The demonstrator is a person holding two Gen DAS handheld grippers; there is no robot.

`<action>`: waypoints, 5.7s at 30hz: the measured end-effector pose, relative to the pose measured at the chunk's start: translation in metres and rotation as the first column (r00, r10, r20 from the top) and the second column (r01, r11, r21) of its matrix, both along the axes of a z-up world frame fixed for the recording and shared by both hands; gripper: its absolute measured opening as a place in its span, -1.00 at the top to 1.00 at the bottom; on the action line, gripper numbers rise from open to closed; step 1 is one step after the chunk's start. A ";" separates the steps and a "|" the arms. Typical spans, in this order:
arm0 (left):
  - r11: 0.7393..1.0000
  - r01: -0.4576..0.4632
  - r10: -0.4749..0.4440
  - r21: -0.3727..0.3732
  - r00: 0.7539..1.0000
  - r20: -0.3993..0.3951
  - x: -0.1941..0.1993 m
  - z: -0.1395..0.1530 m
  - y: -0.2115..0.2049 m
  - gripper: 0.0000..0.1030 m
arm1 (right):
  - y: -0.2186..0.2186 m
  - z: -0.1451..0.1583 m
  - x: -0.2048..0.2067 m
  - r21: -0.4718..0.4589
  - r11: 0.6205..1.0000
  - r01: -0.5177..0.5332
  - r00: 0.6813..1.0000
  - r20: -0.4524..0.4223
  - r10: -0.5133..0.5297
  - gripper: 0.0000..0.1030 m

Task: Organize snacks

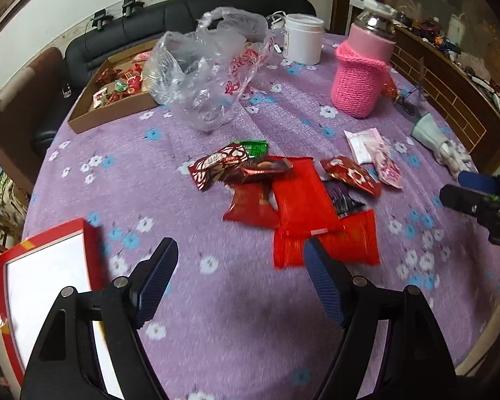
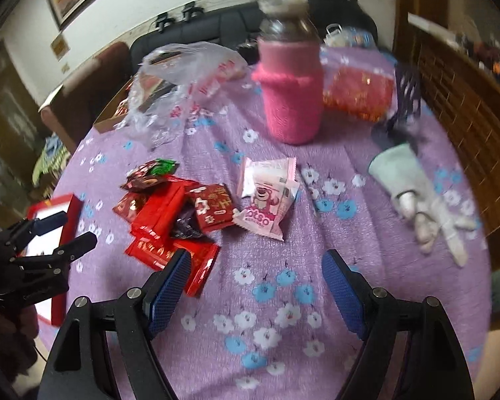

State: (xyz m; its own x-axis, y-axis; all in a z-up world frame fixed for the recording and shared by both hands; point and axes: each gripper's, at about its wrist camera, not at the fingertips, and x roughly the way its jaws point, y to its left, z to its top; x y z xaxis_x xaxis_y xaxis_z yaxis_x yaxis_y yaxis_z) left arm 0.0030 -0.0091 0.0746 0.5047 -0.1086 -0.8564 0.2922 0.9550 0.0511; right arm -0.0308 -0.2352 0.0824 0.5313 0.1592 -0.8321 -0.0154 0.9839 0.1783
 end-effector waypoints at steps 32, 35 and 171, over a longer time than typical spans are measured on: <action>0.983 -0.020 -0.026 -0.182 0.968 -0.250 0.034 -0.056 -0.036 0.10 | 0.004 -0.071 0.048 -0.163 0.987 0.001 0.989 -0.142 -0.025 0.26; 0.984 -0.003 -0.041 -0.176 0.969 -0.244 0.013 -0.053 -0.025 0.10 | 0.008 -0.071 0.030 -0.153 0.988 -0.029 0.990 -0.140 0.008 0.26; 0.997 0.059 -0.068 -0.051 0.977 -0.202 -0.049 -0.016 0.091 -0.11 | 0.096 -0.043 0.012 0.034 0.941 -0.337 0.941 -0.021 0.338 -0.16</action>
